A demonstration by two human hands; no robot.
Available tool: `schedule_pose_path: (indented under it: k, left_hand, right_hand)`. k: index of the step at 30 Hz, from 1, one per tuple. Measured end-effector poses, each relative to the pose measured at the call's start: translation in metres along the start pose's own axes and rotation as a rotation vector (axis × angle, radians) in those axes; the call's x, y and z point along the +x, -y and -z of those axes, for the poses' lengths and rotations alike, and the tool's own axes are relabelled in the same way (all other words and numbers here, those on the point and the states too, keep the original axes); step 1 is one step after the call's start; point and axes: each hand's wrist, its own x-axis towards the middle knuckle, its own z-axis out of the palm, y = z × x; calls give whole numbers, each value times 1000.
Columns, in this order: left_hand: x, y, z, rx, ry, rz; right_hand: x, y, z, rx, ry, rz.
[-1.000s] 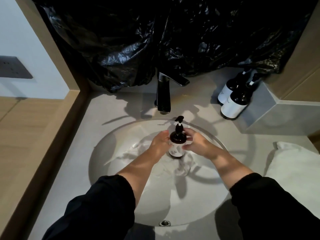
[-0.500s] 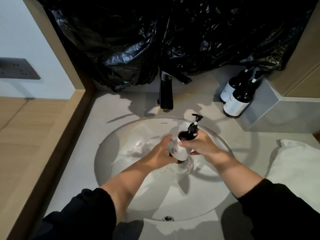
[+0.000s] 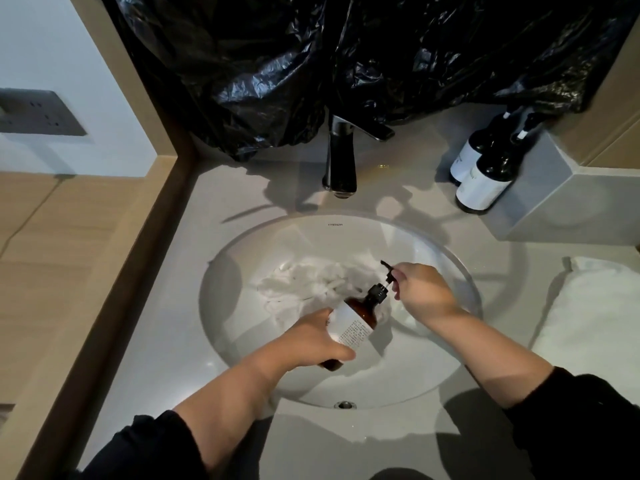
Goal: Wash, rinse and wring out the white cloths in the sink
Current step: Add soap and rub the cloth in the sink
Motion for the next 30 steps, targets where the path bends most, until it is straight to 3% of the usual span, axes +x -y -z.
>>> schedule_pose_path:
  k: [3, 7, 16, 23, 27, 30]
  left_hand:
    - [0, 5, -1, 80, -10, 31]
    - [2, 10, 1, 212, -63, 33]
    - [3, 3, -2, -33, -102, 35]
    - [-7, 11, 7, -69, -224, 26]
    - [-8, 10, 6, -97, -309, 32]
    - [-7, 9, 8, -34, -313, 26]
  right_hand:
    - [0, 6, -13, -160, 49, -47]
    - [-4, 15, -26, -183, 79, -114]
    - [18, 24, -14, 111, 58, -130]
    - [22, 77, -7, -129, 27, 5]
    - [23, 88, -14, -147, 2, 75]
    - [20, 89, -9, -156, 44, 19]
